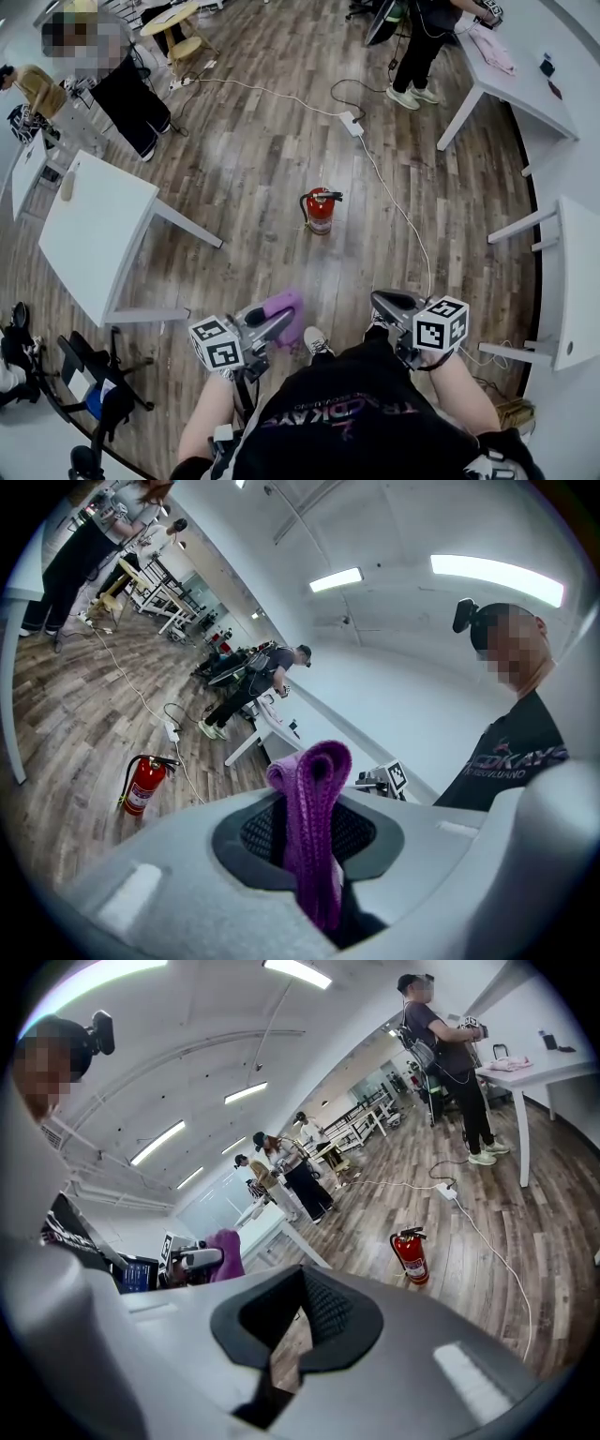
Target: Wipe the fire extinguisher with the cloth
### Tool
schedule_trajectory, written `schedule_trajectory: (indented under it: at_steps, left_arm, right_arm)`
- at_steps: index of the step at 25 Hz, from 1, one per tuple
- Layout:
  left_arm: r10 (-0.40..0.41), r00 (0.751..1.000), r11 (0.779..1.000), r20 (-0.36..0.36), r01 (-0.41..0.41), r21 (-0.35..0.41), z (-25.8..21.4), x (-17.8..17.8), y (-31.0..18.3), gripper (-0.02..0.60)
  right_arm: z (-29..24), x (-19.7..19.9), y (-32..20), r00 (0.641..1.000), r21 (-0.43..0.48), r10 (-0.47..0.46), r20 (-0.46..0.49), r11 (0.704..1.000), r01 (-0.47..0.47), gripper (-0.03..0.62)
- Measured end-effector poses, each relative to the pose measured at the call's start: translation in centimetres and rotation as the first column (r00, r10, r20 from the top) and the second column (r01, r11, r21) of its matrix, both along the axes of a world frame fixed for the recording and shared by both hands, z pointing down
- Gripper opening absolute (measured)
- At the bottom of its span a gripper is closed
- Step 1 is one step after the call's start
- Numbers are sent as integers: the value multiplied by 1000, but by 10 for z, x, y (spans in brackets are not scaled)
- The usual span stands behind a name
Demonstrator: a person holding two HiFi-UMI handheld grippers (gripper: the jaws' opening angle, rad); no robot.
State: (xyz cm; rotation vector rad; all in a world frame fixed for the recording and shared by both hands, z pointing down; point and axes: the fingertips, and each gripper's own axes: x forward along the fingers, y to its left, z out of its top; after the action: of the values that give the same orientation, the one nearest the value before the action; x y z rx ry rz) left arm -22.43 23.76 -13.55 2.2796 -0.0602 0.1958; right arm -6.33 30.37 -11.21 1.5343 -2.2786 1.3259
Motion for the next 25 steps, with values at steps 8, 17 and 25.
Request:
schedule_trajectory:
  at_steps: [8,17,25]
  left_arm:
    - [6,1000,1000,-2,-6,-3,-2,-1,-1,71]
    - [-15,1000,999,-18,14,-39,1,-3,5,71]
    - [-21,1000,999,-20,20,-42,0,-1,8,71]
  right_arm:
    - [-6,-6,-1,1000,20,-5,-1,1000,5,3]
    - [-7,-5,2,1000,17,-8,-16,1000,8,3]
    - [-7,-5,5,1000,22,-12,-12,1000,12,3]
